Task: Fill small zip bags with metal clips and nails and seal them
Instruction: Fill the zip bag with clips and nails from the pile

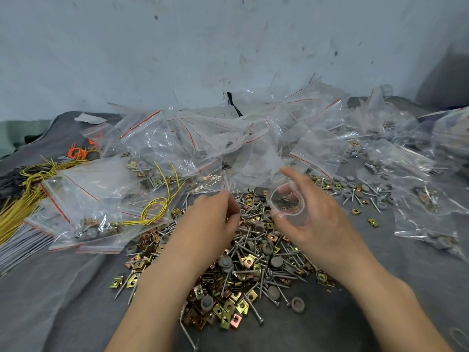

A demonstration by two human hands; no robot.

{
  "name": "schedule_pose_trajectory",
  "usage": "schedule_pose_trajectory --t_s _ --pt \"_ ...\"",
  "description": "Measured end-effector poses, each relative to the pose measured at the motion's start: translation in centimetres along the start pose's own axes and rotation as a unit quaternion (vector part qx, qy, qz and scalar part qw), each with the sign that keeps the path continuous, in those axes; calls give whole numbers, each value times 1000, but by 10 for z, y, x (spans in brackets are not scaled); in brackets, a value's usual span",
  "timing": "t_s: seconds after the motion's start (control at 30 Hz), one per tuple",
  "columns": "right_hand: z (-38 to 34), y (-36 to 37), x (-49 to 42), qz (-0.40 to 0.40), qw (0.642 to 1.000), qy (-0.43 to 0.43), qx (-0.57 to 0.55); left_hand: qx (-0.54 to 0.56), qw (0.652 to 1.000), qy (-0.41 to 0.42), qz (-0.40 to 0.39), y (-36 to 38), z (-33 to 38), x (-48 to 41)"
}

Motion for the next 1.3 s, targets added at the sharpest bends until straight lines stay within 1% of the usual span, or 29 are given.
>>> schedule_pose_trajectory --t_s 0.07,0.13,0.23,0.3,0.37,0.57,0.7,0.77,0.83,0.93,1.0,1.13,1.3 --pt "-2 0 0 -1 1000 -3 -1 89 995 11 34 -7 5 -1" --pt "-3 1 -1 -3 1000 -5 -5 171 983 36 58 -13 15 0" --pt "-3 1 -1 -3 1000 -8 -11 261 959 77 76 -17 29 1" --pt "-3 1 -1 -2 1000 -12 -9 299 947 89 78 -16 34 1" --pt "-4 2 0 -2 1000 -14 -6 305 944 98 78 -14 39 -1" --pt "-2 2 -1 -4 1000 -5 -7 276 951 116 74 -3 54 -5" --pt "-3 1 -2 -4 1000 -9 -10 281 946 123 105 -9 49 -7" --pt "-3 0 -1 -2 1000 -10 -7 269 951 105 113 -12 38 -8" --pt "-3 0 -1 -2 1000 -9 -11 236 963 73 105 -9 26 -9" --pt "-2 -2 0 1 1000 -5 -15 118 990 36 71 0 15 -8" --pt "-1 -2 0 3 1000 -5 -20 56 997 32 38 8 13 -8" --pt "0 -3 0 6 1000 -5 -24 -59 997 39 -32 24 14 -9" --pt "-1 -5 1 12 999 -9 -29 -124 991 24 -41 28 11 -10"
Point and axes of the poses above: each hand's wrist, its own x-axis away from the middle knuckle, its own y-axis out of the palm, z = x × y, the point moved 6 cm from there along -x, towards the middle knuckle, and after that the axes turned 6 degrees about -z, right-handed, at the moved point
